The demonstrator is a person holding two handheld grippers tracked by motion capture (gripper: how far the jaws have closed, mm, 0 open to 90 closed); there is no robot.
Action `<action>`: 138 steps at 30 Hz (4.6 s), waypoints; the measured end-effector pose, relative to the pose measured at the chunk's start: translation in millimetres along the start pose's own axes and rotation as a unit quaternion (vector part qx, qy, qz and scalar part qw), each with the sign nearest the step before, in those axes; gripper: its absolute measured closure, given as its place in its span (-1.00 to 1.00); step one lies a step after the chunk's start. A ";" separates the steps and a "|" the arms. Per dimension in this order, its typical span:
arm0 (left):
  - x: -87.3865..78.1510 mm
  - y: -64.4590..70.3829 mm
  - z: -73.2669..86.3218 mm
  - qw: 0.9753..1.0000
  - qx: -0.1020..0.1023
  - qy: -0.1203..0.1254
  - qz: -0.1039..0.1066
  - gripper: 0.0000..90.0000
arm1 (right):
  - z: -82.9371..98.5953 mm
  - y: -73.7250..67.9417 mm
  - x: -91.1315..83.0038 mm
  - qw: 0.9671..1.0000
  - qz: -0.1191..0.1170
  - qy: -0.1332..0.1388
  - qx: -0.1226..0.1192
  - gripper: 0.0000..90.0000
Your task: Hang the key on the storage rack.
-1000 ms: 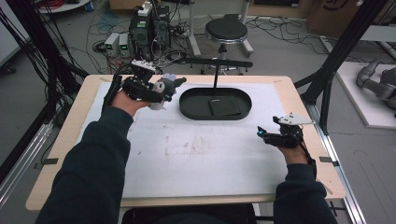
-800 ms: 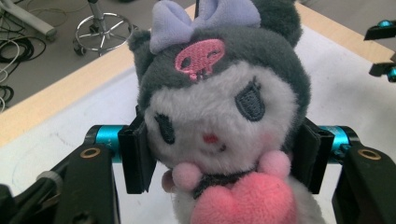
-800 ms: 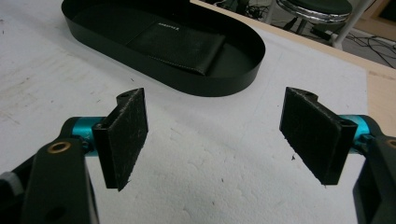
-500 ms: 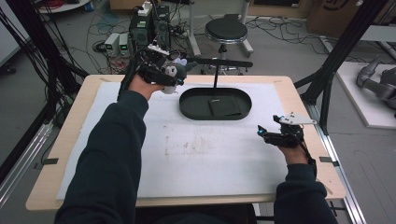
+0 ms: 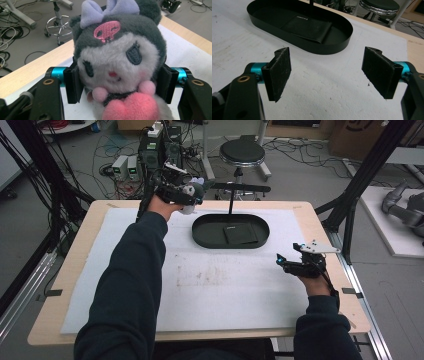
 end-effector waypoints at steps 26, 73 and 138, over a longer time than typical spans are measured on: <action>25.8 -15.9 7.8 0.998 -0.036 0.012 -0.049 -0.20 | 0.0 0.1 -3.7 1.000 -0.001 0.004 0.006 -0.47; 72.9 -11.4 75.1 0.993 -0.017 -0.045 -0.108 -0.49 | 1.0 -0.6 -5.7 1.000 -0.004 0.003 0.004 -0.45; -107.3 -19.0 238.1 0.974 -0.038 0.190 -0.113 -0.51 | 7.5 -7.4 2.1 1.000 0.001 -0.023 -0.021 -0.51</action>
Point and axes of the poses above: each handheld gripper's, and its own axes: x roughly forward along the jaws, z roughly out of its underside, y roughly to its right, the point moved 3 cm from there along x, roughly forward along the jaws, and after that the axes turned 6 degrees about -z, right-handed, at the moved point
